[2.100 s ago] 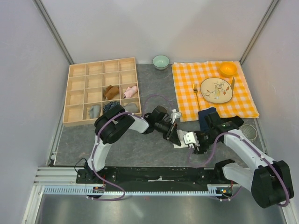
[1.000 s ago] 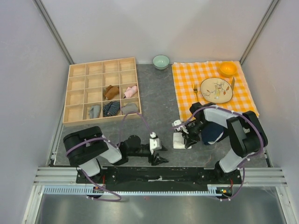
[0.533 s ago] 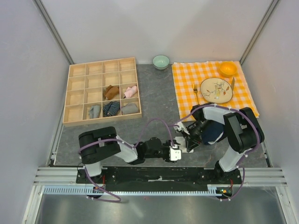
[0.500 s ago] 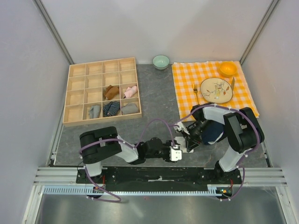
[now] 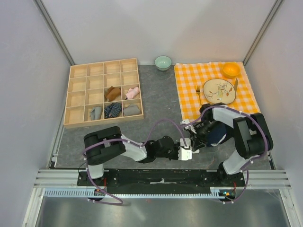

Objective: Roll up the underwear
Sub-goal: Roll the underwear to the center of the board.

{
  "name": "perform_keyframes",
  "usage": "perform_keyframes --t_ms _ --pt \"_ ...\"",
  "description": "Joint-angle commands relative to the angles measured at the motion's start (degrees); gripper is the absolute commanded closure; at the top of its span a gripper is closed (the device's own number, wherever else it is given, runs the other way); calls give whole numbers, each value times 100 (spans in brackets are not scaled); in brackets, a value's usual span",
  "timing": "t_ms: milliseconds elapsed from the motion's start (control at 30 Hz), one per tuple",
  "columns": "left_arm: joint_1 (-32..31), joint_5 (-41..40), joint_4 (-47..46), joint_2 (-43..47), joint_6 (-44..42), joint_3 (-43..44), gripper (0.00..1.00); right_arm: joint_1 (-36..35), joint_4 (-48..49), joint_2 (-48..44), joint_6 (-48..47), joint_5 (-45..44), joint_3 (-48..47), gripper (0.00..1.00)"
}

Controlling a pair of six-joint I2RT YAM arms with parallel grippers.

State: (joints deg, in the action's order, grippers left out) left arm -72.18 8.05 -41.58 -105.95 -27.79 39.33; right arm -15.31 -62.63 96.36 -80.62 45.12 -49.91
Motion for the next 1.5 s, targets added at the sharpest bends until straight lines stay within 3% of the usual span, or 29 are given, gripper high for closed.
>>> perform_keyframes --t_ms 0,133,300,400,600,900,1000,1167,1367,1467 --pt "370 634 1256 -110 1159 574 98 492 417 -906 177 181 16 53" --pt "1021 2002 1811 -329 2607 1032 98 819 962 -1942 380 216 183 46" --pt "1751 3497 2040 -1100 3885 1550 95 933 963 -2586 153 243 438 46" --pt "2032 4052 2154 -1584 4641 1841 93 925 850 -2876 -294 321 753 47" --pt "2287 4581 2049 -2113 5652 2131 89 732 1050 -3052 -648 209 1237 35" --pt "2375 4705 1900 -2369 6418 2307 78 -436 3001 -3001 477 -1189 1818 37" --pt "2384 4539 1865 -2290 6505 2290 73 -596 2985 -2773 503 -1462 1836 46" --pt "2428 4170 1382 -1772 6497 1922 66 -675 2643 -2455 450 -1612 1748 76" --pt "2419 3221 1092 -525 5540 1176 46 -675 2414 -2271 609 -1507 1537 81" --pt "2376 2992 477 -111 5092 622 36 -684 2273 -2139 644 -1419 1414 81"
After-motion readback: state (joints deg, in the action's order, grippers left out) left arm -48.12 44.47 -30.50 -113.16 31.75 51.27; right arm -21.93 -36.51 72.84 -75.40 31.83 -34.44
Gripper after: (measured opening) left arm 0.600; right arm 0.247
